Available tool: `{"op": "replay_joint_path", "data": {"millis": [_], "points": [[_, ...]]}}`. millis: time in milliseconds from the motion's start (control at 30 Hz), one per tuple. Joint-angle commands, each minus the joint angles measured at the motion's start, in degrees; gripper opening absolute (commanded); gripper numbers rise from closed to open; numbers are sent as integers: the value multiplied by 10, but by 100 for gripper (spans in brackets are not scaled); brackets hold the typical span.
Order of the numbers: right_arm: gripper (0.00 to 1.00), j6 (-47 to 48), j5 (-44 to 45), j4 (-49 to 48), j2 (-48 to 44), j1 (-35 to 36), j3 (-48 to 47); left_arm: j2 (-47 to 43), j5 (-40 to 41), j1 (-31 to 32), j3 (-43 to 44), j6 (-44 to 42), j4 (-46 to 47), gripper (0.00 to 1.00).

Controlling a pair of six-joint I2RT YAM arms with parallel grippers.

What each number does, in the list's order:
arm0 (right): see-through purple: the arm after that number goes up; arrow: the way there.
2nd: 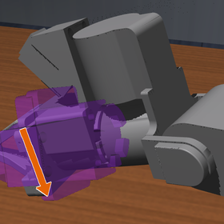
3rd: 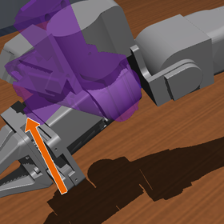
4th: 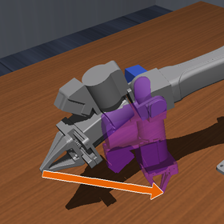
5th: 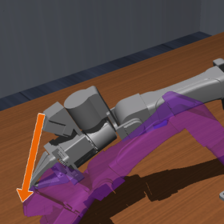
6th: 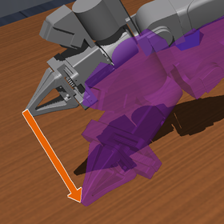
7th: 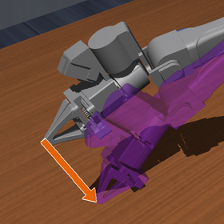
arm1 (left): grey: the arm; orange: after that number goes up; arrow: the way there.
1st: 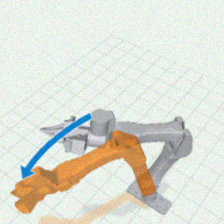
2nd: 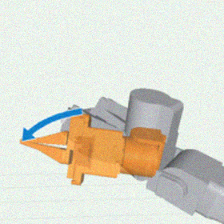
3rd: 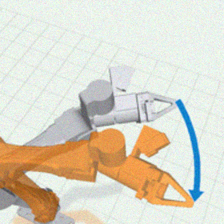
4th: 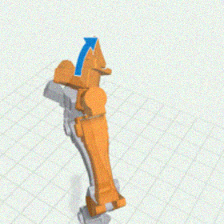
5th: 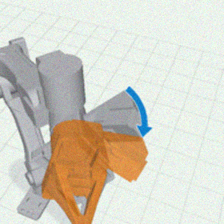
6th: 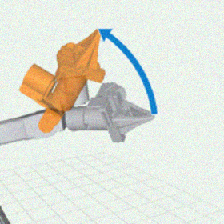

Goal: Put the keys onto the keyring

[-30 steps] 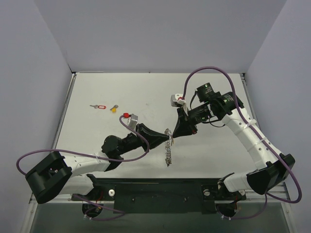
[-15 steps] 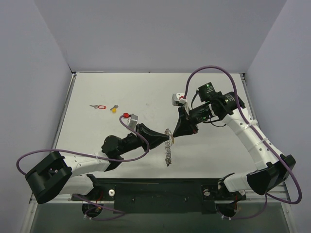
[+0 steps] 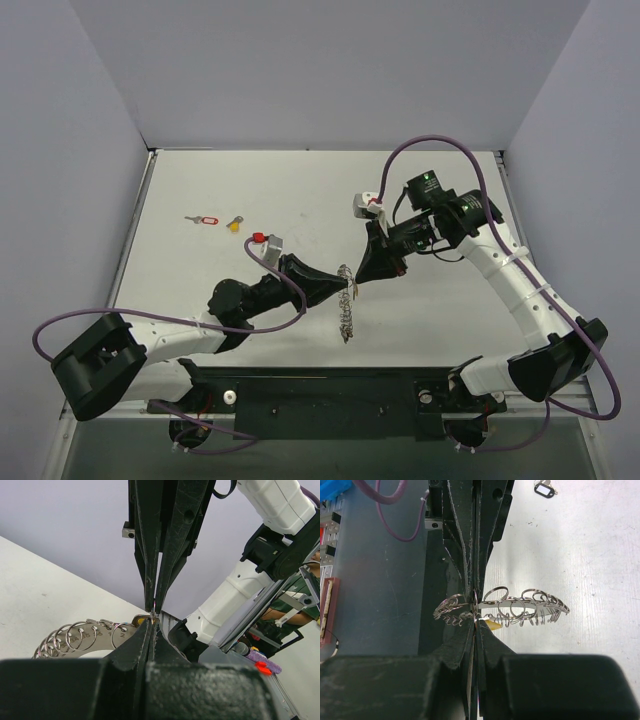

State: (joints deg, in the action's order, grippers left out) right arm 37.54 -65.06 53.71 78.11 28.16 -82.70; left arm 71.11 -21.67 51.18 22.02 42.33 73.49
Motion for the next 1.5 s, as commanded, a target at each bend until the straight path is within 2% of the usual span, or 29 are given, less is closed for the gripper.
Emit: {"op": "replay_joint_path", "data": {"millis": [0,567,667,700,800,933,1033,1167,1233,1333,1467], "points": [[0,-1,-29,-5,-9,2,7,-19,-7,-3,23,-2,207,0],[0,0,-39,-5,-15,1,3,-17,-21,-6,26,-2,206,0],[0,14,-55,13,-23,-5,-2,-26,-72,-20,11,-25,205,0],[0,33,-55,20,-26,-5,-6,-30,-119,-26,7,-36,205,0],[0,119,-30,109,-33,-1,-24,-44,-194,-48,-5,-69,205,0],[0,341,53,281,-33,34,-67,-59,-253,-71,13,-88,180,0],[0,453,67,345,-38,44,-78,-65,-298,-71,48,-136,97,0],[0,527,66,359,-45,53,-63,-71,-316,-71,69,-196,28,0],[0,498,77,331,-43,58,-62,-72,-322,-67,86,-228,-11,0],[0,401,138,276,-41,72,-80,-72,-330,-61,114,-290,-122,0],[0,357,181,247,-39,76,-105,-74,-312,-59,153,-385,-244,0]]}}
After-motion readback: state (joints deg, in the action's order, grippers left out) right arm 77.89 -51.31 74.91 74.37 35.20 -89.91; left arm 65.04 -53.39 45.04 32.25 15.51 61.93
